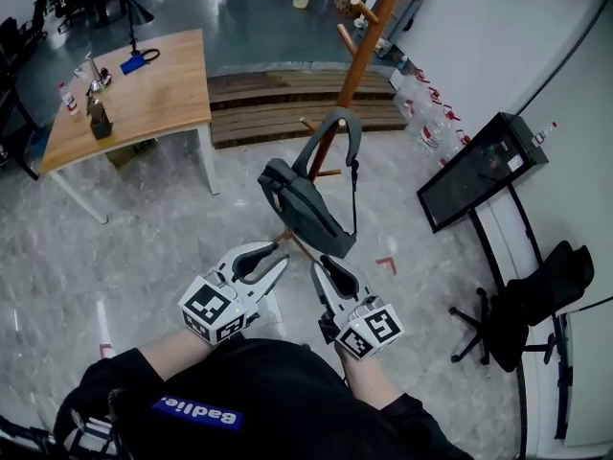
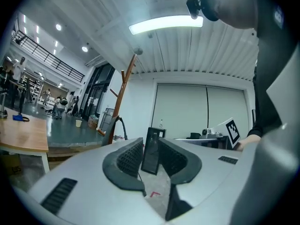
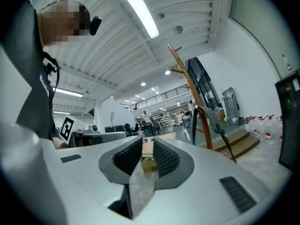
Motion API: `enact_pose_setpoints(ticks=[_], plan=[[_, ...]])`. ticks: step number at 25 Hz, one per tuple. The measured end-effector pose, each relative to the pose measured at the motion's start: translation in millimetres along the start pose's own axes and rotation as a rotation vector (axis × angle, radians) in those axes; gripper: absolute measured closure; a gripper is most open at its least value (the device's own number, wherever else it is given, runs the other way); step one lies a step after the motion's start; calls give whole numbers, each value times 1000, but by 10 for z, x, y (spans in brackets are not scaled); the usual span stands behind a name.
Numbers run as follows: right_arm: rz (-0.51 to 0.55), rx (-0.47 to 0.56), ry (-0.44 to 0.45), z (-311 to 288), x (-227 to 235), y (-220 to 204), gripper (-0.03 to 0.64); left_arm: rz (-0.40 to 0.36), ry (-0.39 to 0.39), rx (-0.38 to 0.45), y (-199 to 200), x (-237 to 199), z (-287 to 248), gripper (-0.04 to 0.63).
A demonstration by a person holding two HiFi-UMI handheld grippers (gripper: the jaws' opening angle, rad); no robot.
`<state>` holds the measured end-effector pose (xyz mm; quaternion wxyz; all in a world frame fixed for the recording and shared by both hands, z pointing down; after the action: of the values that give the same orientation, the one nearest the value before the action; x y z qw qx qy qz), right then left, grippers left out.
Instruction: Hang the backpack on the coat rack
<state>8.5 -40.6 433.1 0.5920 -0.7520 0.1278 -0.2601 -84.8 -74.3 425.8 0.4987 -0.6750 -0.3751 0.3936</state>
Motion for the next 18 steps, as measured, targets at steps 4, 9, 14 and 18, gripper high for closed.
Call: enact_pose_setpoints(ticks=[4, 9, 14, 18], plan=[[19, 64, 69, 211, -120, 319, 596, 2, -2, 58, 263, 241, 74, 564], [47, 90, 133, 421, -133, 495, 611, -25, -48, 60, 387, 592, -83, 586], [-14, 3, 138, 455, 34, 111, 612, 23, -29, 7, 114, 691, -289, 586], [-45, -47, 153, 519, 55, -100, 612, 42, -11, -32, -59, 769, -338, 586]])
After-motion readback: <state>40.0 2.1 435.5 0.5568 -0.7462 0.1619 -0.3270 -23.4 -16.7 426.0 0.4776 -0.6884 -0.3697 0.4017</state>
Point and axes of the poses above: the fingertips, and each gripper's own axes: z backward along the fingers, x to its right, y out of its top, the point moved 2 cm from there along z, backward along the fingers, and after that the axes turned 11 degrees about -x, right-handed, at the moved point
